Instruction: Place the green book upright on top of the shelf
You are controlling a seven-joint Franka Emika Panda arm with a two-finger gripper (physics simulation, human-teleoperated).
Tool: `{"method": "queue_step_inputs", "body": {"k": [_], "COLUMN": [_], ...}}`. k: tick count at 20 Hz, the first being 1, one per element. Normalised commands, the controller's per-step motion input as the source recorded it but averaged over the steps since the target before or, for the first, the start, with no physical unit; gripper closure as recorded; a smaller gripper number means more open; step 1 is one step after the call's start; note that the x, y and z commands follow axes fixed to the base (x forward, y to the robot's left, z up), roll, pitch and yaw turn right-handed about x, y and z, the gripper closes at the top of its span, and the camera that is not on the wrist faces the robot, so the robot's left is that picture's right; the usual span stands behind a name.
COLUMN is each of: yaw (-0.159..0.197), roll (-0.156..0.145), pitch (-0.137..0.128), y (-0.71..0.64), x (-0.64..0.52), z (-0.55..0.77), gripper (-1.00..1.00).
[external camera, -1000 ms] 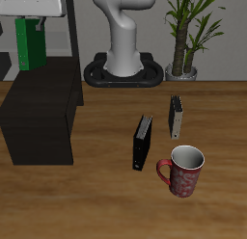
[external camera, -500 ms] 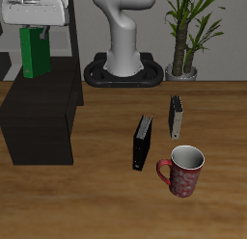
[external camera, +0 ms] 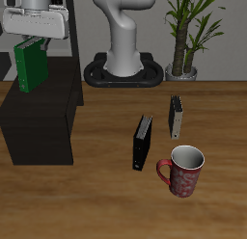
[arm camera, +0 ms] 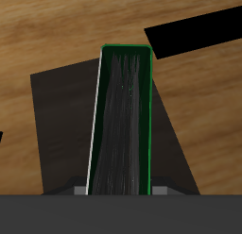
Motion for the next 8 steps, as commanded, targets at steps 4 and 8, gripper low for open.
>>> {"method": "queue_step_inputs", "body": {"k": [4,8], "yaw": [0.007,0.017], "roll": [0.019,0.021], "pitch": [0.005,-0.007], "y": [0.1,0.11], "x": [-0.02,-0.02], "z": [-0.01,0.04], "gripper": [-1.0,-1.0]}}
